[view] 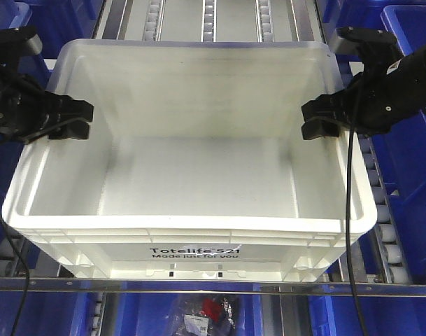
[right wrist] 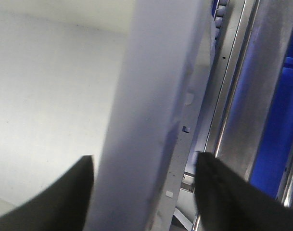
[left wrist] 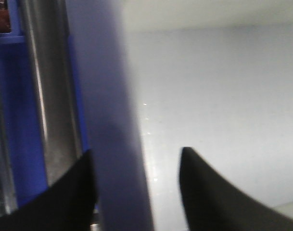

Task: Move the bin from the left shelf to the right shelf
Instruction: 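Close both grippers on the rims and pull the tote toward the robot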

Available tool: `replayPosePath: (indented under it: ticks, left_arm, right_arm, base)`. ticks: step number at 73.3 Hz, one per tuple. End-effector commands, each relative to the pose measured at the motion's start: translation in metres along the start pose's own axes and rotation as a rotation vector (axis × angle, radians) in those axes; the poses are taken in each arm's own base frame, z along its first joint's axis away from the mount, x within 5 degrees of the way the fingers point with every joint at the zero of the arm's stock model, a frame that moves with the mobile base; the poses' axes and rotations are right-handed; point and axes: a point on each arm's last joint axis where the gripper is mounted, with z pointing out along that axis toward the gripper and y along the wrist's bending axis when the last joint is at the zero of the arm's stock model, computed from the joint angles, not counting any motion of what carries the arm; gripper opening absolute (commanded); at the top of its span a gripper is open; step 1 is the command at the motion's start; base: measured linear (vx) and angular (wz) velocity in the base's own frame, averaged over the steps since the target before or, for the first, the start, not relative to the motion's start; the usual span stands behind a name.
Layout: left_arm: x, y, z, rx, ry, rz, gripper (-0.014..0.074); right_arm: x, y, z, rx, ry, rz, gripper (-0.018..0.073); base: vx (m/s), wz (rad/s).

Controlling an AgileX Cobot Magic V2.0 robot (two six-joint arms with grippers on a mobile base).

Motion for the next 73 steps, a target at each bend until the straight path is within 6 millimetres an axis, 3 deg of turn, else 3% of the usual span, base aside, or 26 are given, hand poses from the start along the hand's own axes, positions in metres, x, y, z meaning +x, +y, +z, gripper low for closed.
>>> replayPosePath:
  ticks: [1, 8, 12, 42, 73]
  left_arm:
    - [-0.009, -0.005, -0.014, 0.024, -0.088, 0.0, 0.0139]
    - [-0.009, -0.005, -0.014, 0.024, -0.088, 0.0, 0.0001]
    - [-0.009, -0.005, -0.014, 0.024, -0.088, 0.0, -0.0009]
    - [-0.009, -0.006, -0.017, 0.024, -0.108, 0.003, -0.0003]
    - [-0.008, -0.011, -0.048, 0.033, -0.227, 0.019, 0.0]
  right_arm:
    - [-0.01, 0.005, -0.018, -0.005, -0.098, -0.011, 0.022]
    - [-0.01, 0.004, -0.018, -0.004, -0.1, -0.011, 0.0064]
    - [-0.01, 0.004, -0.018, -0.004, -0.101, -0.012, -0.0017]
    - [-0.01, 0.005, -0.021, -0.001, -0.114, -0.019, -0.0008]
    - [-0.007, 0.012, -0.051, 0.002, -0.2, -0.048, -0.0005]
  base:
    - [0.0, 0.0]
    - [0.0, 0.0]
    - [0.0, 0.0]
    - [0.0, 0.0]
    - [0.0, 0.0]
